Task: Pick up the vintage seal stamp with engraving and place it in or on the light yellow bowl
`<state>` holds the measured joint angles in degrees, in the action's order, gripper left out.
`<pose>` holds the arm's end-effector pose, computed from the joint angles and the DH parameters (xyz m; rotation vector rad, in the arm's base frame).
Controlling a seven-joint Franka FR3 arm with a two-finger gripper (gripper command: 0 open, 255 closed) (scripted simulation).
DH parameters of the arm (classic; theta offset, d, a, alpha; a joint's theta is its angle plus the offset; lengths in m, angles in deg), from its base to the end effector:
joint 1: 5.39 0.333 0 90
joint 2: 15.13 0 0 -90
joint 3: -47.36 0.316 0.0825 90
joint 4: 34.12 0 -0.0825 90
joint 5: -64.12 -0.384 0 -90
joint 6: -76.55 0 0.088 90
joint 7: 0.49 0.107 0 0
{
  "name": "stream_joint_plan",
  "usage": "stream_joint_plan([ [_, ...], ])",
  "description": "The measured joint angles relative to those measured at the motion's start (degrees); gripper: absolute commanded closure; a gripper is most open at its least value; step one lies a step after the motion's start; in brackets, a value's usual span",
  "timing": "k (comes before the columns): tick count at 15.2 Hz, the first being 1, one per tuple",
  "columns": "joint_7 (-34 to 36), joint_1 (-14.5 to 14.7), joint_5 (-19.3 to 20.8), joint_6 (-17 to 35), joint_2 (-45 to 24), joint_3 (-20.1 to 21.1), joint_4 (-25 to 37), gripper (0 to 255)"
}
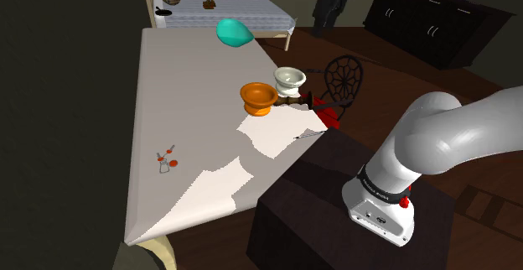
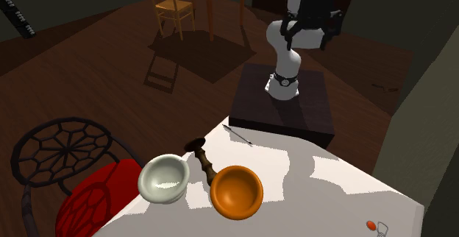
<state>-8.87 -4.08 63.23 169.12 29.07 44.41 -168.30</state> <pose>0.3156 -0.0123 0.5965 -3.0864 -0.2025 -0.0750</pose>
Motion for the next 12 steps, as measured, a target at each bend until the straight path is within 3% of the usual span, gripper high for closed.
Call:
stream_joint_plan([
  [3,-0.78,-0.23,0.53,2.14,-0.78,-0.61,-1.40,0],
  [12,-7.15,-2.33,4.55,18.25,-8.35,-6.20,-9.75,0],
])
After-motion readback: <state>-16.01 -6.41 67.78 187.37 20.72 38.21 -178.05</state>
